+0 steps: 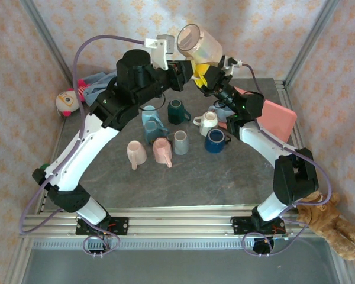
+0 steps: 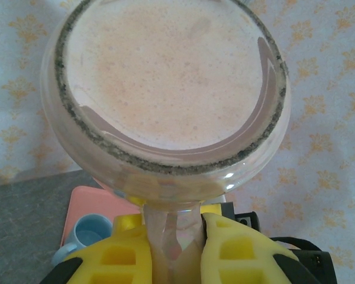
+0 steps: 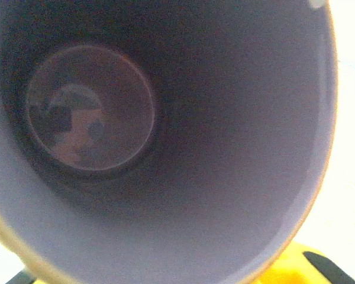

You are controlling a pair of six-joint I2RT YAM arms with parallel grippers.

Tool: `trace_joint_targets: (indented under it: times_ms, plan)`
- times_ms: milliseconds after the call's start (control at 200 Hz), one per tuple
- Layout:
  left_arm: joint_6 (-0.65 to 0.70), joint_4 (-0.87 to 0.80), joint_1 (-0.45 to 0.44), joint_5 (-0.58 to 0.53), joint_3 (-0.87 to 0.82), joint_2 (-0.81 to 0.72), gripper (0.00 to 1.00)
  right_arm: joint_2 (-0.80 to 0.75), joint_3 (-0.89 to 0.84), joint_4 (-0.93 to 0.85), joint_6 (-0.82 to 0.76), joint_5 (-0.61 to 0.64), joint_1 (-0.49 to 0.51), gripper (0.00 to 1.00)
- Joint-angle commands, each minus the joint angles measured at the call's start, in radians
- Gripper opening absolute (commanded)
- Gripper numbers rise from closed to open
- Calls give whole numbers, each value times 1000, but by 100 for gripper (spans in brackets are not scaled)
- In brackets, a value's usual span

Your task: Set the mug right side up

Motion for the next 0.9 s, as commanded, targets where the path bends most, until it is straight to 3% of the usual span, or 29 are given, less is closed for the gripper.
trace_joint_targets:
  times_ms: [0, 455, 530, 716, 896]
  plan:
    - [24, 111, 8, -23, -15, -68, 0, -8, 59, 44, -23, 41, -6, 31]
    - [-9, 172, 40, -25, -147, -121, 0, -64, 48, -126, -130, 42, -6, 0]
    - [-5, 170, 40, -29, -164, -131, 0, -82, 47, -177, -175, 37, -7, 0]
    - [11, 145, 41, -82, -227, -171, 36, -116, 69, -311, -280, 15, -8, 0]
    - [8, 107, 45, -101, -272, -191, 48, -152, 77, -445, -381, 13, -11, 0]
